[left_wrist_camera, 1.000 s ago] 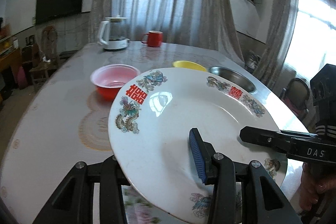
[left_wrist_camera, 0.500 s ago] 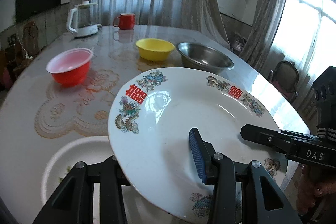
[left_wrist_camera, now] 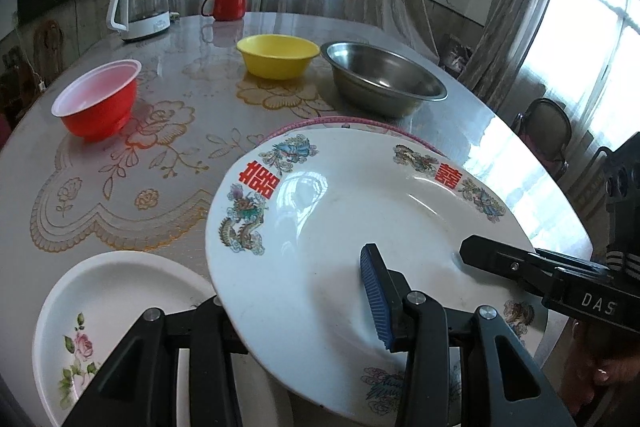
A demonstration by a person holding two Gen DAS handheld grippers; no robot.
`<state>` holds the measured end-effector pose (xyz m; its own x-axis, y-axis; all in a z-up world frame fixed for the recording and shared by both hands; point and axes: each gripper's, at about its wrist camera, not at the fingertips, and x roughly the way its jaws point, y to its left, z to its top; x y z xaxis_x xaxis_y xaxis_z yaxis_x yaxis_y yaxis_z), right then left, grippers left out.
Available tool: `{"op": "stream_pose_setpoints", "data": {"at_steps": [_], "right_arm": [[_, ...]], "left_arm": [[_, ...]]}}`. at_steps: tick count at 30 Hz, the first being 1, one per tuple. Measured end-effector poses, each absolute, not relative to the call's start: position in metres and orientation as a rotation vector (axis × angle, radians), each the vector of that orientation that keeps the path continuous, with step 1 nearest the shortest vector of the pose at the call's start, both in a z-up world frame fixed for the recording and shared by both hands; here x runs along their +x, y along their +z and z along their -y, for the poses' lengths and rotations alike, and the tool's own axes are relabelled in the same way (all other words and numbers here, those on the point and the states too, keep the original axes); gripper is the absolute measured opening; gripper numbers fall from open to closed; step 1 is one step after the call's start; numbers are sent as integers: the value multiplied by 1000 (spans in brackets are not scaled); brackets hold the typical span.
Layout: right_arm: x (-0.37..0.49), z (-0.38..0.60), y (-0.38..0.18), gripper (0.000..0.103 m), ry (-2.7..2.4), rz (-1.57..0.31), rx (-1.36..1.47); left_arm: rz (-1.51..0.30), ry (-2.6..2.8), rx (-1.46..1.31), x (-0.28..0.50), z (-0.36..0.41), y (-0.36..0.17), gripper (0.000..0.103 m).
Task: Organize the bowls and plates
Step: 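Lower the red-print plate onto the pink-rim plate and open the right tool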
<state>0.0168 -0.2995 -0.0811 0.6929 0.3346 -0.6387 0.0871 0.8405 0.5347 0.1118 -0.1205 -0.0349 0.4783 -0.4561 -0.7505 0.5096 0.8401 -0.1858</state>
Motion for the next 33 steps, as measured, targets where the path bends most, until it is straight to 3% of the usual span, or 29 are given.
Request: {"op": "stream_pose_setpoints", "data": {"at_steps": [12,33], "right_arm": [[26,297,-79,31,144,-865,579],[6,301,-68,29,67,-862,536]], "left_arm": [[-897,-525,120,124,129,-34,50],[-976,-524,178,107,133,-28,52]]}}
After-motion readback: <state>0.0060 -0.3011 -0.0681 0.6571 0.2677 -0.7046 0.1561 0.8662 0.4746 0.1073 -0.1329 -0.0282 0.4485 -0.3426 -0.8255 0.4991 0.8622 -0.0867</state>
